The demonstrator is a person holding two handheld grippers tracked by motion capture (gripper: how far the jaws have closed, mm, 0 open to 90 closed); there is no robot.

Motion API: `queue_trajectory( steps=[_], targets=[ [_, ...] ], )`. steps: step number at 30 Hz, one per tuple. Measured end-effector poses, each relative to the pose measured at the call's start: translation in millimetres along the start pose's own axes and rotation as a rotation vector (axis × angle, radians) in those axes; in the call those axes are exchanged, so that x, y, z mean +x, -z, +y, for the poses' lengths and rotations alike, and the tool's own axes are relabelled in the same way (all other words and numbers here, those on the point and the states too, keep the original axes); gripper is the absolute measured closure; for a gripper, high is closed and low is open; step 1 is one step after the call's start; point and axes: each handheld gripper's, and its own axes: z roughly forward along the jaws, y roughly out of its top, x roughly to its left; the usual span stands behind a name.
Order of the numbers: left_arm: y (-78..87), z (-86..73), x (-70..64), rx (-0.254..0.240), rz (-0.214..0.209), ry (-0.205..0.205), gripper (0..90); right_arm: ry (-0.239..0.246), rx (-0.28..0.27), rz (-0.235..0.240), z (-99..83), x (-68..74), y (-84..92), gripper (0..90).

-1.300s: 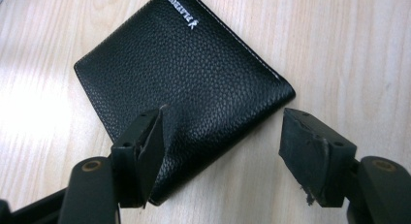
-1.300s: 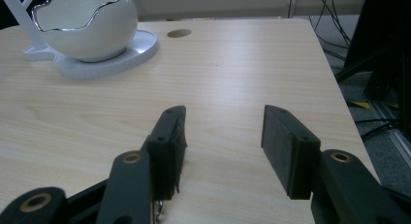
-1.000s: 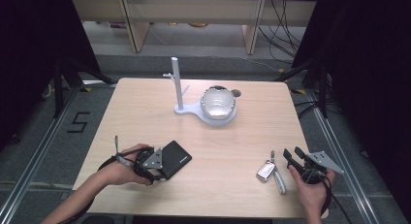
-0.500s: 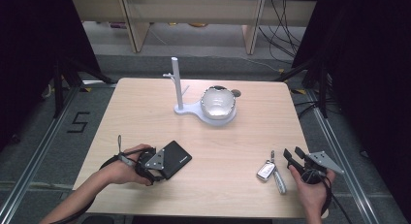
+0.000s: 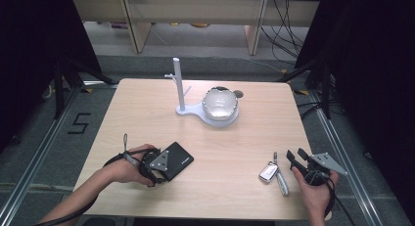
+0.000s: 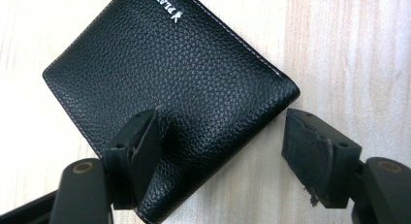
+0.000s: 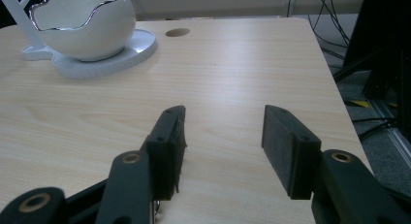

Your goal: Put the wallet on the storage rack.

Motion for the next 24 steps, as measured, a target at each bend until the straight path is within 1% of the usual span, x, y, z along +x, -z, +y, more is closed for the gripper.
queue_trajectory(
  steps=[1,2,3,4,5,6,7,8,9,10,11,12,13,14,16,17,18,20,22,23,24],
  targets=[
    [0.0,0.1,0.7,0.003,-0.004,-0.003,29.4,0.015,-0.003,0.003,0.1,-1.2,-0.5,51.6],
    [0.0,0.1,0.7,0.003,-0.004,-0.003,29.3,0.015,-0.003,0.003,0.1,-1.2,-0.5,51.6],
    [-0.3,0.5,1.7,0.002,-0.012,0.003,29.5,0.027,-0.005,0.003,0.1,-1.4,-0.9,51.6],
    [-0.5,0.7,2.4,0.004,-0.017,0.003,29.7,0.026,-0.005,0.003,0.1,-1.3,-0.9,51.7],
    [-0.4,1.0,3.7,0.011,-0.022,-0.007,30.0,0.028,0.002,-0.001,0.2,-1.2,-0.4,51.7],
    [-0.4,1.0,3.7,0.011,-0.022,-0.007,30.0,0.028,0.002,-0.001,0.2,-1.2,-0.4,51.7],
    [-1.3,1.3,4.5,0.015,-0.029,-0.013,30.5,0.016,0.005,-0.002,0.0,-0.4,0.0,51.7],
    [-1.3,1.3,4.5,0.015,-0.029,-0.013,31.4,0.016,0.005,-0.002,0.0,-0.4,0.0,51.7],
    [-0.8,1.8,5.1,0.025,-0.03,-0.035,31.4,0.033,0.0,0.005,0.2,-1.9,-0.7,51.6],
    [-0.2,2.5,5.9,0.039,-0.027,-0.058,33.3,0.033,0.001,0.004,0.2,-1.8,-0.6,51.6],
    [-0.7,3.3,6.1,0.041,-0.029,-0.059,34.7,0.038,-0.001,0.016,0.2,-2.1,-1.0,51.7],
    [-0.7,3.3,6.1,0.041,-0.029,-0.059,35.4,0.037,-0.001,0.017,0.2,-2.0,-0.9,51.7],
    [-0.6,3.4,7.7,0.041,-0.034,-0.066,36.7,0.043,-0.006,0.012,0.2,-2.3,-0.7,51.7],
    [-0.6,3.4,7.7,0.041,-0.034,-0.066,37.8,0.043,-0.006,0.012,0.2,-2.3,-0.7,51.7],
    [-0.3,2.2,10.4,0.036,-0.048,-0.068,39.1,0.043,-0.006,0.008,0.0,-2.7,-0.7,51.7],
    [-0.6,1.4,11.1,0.027,-0.048,-0.074,41.1,0.05,-0.008,-0.004,0.1,-2.8,-0.6,51.7],
    [-0.5,1.0,11.7,0.024,-0.05,-0.077,42.3,0.025,-0.003,0.005,-0.1,-1.8,-0.4,51.7],
    [0.0,1.4,12.7,0.033,-0.051,-0.104,46.6,0.015,-0.002,-0.002,-0.4,-1.4,0.5,51.7],
    [0.2,3.3,13.9,0.052,-0.048,-0.137,48.4,0.013,0.0,-0.002,-0.4,-1.1,0.6,51.7],
    [0.4,4.8,14.6,0.065,-0.052,-0.149,49.9,0.023,-0.002,0.0,-0.3,-1.8,0.2,51.7],
    [0.4,5.9,15.1,0.071,-0.054,-0.157,51.0,-0.004,0.008,-0.002,-0.4,0.9,1.2,51.7]
  ],
)
